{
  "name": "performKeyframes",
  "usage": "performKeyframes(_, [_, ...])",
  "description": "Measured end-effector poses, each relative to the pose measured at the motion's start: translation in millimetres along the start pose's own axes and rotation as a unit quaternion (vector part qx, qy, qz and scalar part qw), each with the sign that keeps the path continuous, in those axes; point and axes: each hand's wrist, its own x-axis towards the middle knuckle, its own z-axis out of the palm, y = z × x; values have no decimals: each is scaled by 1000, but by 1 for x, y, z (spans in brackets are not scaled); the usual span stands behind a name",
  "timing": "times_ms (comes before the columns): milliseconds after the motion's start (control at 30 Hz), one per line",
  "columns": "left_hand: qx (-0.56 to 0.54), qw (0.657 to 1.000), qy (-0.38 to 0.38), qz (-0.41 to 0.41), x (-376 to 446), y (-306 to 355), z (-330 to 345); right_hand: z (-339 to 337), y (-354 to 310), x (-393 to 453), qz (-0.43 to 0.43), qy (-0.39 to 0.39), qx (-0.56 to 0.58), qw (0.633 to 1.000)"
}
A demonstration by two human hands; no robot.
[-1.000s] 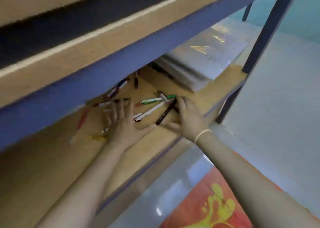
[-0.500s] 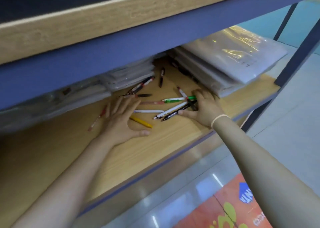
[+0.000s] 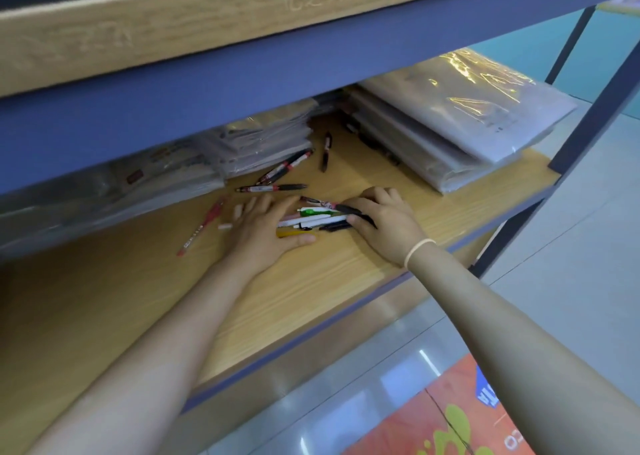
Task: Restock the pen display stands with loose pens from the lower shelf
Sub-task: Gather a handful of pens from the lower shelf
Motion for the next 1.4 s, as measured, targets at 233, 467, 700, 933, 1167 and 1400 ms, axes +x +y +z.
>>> performKeyframes(233, [-35,998,46,-21,-6,3,-5,-5,-1,0,9,-28,46,998])
performKeyframes(467, [-44,982,-50,-178,-21,-30,-16,-8,0,1,31,-79,17,996])
performKeyframes(700, [-177,983,16,-57,-12,-6,0,6,-22,12,-19,-64,124,990])
performKeyframes(933, [-103,994,-18,35,2,13,4,2,-18,9,-2,-104,84,991])
performKeyframes(1167, [21,994,-47,98,16,26,4,-9,-11,-1,1,-116,74,991])
performKeyframes(1400, [-27,994,-91,48,16,39,-5,-4,11,-4,-9,-74,10,997])
